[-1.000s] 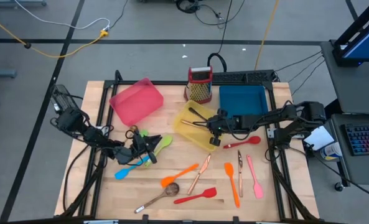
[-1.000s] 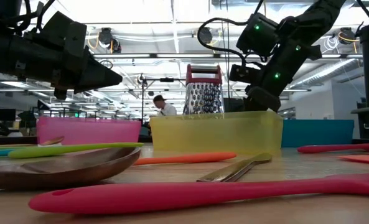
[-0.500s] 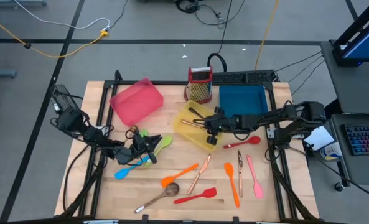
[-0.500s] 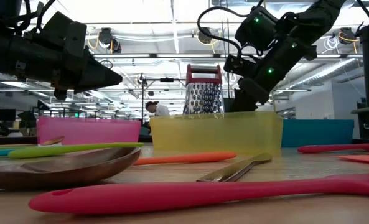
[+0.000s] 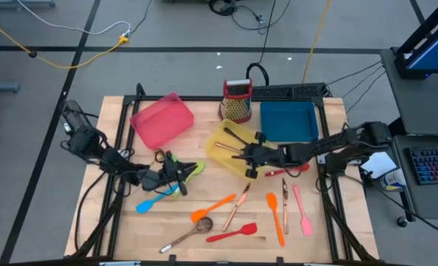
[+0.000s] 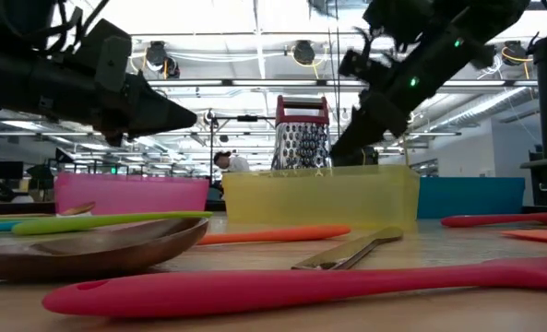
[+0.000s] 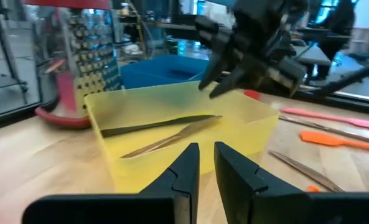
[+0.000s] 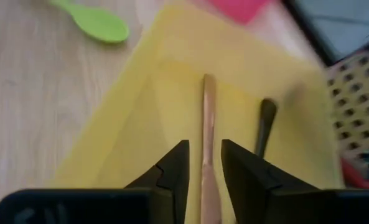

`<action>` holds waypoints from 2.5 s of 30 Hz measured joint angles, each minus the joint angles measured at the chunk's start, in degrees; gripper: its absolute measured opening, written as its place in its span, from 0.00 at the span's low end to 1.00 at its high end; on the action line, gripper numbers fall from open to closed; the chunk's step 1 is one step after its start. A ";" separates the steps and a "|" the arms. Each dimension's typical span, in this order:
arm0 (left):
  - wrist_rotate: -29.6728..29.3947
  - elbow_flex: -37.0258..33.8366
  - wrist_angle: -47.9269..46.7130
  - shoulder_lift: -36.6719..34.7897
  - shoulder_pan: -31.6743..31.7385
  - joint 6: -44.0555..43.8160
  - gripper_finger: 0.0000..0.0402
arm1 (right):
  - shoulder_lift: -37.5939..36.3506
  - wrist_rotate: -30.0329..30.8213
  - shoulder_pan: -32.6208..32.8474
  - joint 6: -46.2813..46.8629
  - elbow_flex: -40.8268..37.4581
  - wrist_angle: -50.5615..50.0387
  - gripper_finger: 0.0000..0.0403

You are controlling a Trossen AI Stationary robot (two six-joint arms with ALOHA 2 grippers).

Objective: Pick & Place Kitchen Items
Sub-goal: Put the brown table knife into the yellow bin

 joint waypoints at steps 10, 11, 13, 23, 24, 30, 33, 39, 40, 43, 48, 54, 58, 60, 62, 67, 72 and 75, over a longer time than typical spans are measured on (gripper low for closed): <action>15.54 0.09 5.28 0.02 6.23 8.30 0.13 | -6.06 0.03 7.98 6.92 0.02 0.39 0.36; 16.42 0.09 5.90 0.02 6.74 9.05 0.13 | -6.16 0.03 8.68 7.81 0.02 0.10 0.38; 17.77 0.09 7.06 0.02 7.79 9.96 0.13 | -6.20 0.02 9.91 9.49 0.00 0.00 0.40; 27.58 0.94 6.69 0.02 12.91 9.52 0.14 | -6.25 3.07 14.67 14.21 0.00 -0.55 0.42; 28.39 1.40 6.69 0.02 13.28 10.02 0.15 | -6.25 3.06 14.97 14.83 0.00 -0.64 0.42; 34.68 6.39 2.05 0.02 15.92 12.45 0.29 | -6.84 3.02 16.80 21.26 0.00 -5.47 0.42; 34.70 9.29 -1.83 0.02 17.36 13.86 0.36 | -8.00 2.92 18.25 26.01 0.00 -8.83 0.42; 34.67 13.70 -5.03 0.02 20.35 15.65 0.43 | -10.10 3.15 22.33 34.46 -0.04 -14.10 0.42; 34.67 14.16 -5.05 0.02 20.75 15.65 0.43 | -10.14 3.19 22.90 36.25 -0.04 -14.96 0.42; 34.66 15.41 -6.23 0.02 21.90 15.65 0.43 | -10.14 3.23 24.33 41.13 -0.04 -17.51 0.42; 34.65 16.55 -7.69 0.02 23.26 15.68 0.43 | -10.14 2.79 27.33 49.64 -0.04 -20.71 0.42; 34.58 16.61 -7.80 0.02 24.82 17.84 0.43 | -9.49 1.51 31.84 63.11 -0.04 -23.52 0.42; 34.56 16.61 -7.85 0.02 26.06 17.95 0.43 | -7.35 -3.34 34.23 75.81 -0.04 -27.15 0.42; 34.56 16.61 -7.85 0.02 26.57 17.97 0.43 | -5.84 -7.25 35.20 81.34 -0.04 -27.91 0.42; 34.56 16.61 -7.85 0.02 27.01 17.95 0.43 | -4.49 -12.30 36.11 85.33 -0.04 -26.85 0.41; 34.56 16.61 -7.85 0.02 27.96 17.79 0.43 | -4.55 -21.74 37.04 93.08 -0.04 -26.62 0.37; 34.56 16.61 -7.78 0.02 28.33 17.27 0.43 | -4.78 -29.20 36.99 101.76 0.00 -28.92 0.36; 34.58 16.61 -7.88 0.02 28.33 17.47 0.43 | -4.01 -30.76 37.29 107.09 0.00 -30.11 0.37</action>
